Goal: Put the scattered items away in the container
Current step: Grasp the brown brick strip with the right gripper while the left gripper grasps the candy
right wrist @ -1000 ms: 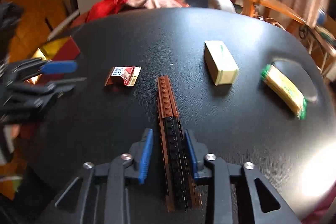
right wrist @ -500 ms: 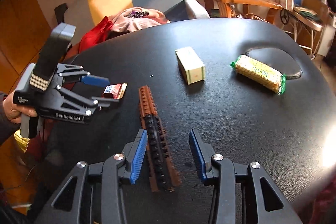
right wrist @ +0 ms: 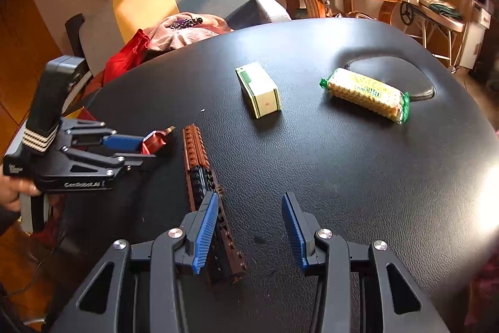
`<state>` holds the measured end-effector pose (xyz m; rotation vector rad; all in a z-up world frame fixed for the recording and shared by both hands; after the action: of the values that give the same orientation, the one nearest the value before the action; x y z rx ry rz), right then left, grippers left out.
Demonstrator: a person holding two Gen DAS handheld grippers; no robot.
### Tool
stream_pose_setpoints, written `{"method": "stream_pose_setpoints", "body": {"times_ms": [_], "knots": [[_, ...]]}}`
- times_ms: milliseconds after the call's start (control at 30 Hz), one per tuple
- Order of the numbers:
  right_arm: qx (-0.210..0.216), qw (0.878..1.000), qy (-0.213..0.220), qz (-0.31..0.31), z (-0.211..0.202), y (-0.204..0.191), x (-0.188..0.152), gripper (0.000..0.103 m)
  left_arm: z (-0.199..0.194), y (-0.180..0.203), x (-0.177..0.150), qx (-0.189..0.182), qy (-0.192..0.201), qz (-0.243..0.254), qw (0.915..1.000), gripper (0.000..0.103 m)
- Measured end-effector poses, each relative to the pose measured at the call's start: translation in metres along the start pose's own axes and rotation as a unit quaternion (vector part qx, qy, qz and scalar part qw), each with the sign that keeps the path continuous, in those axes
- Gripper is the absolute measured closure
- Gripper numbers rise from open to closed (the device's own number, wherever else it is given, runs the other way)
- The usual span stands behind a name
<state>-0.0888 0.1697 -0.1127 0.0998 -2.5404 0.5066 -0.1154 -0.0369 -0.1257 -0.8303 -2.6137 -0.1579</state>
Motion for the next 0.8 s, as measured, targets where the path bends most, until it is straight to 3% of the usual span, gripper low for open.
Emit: {"method": "stream_pose_setpoints", "body": {"times_ms": [233,467,667,800], "knots": [[0.019,1.000,0.002,0.011,-0.009,0.004,-0.004,0.053,-0.014,0.003,-0.007,0.020,0.009,-0.019,0.9996,0.046],[0.033,0.999,-0.004,-0.029,-0.009,-0.009,-0.003,0.049,-0.006,0.013,0.012,0.019,0.009,0.030,0.9993,0.045],[0.038,0.993,-0.043,-0.102,0.009,-0.034,0.001,0.044,0.002,0.010,0.006,0.021,0.005,0.014,0.9997,0.062],[0.013,0.989,-0.064,-0.130,0.029,-0.042,0.001,0.045,-0.001,0.010,-0.001,0.035,0.009,-0.013,0.9993,0.070]]}}
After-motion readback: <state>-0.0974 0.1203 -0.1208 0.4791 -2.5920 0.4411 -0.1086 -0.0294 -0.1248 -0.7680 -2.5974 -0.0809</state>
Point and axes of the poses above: each gripper's, at about its wrist camera, not at the fingertips, and z roughly the way its jaws point, y to its right, x to its top, the point moved 2 cm from there along z, roughly the way its jaws point, and after that the axes turned 12 degrees about z, right-handed, at the moved point
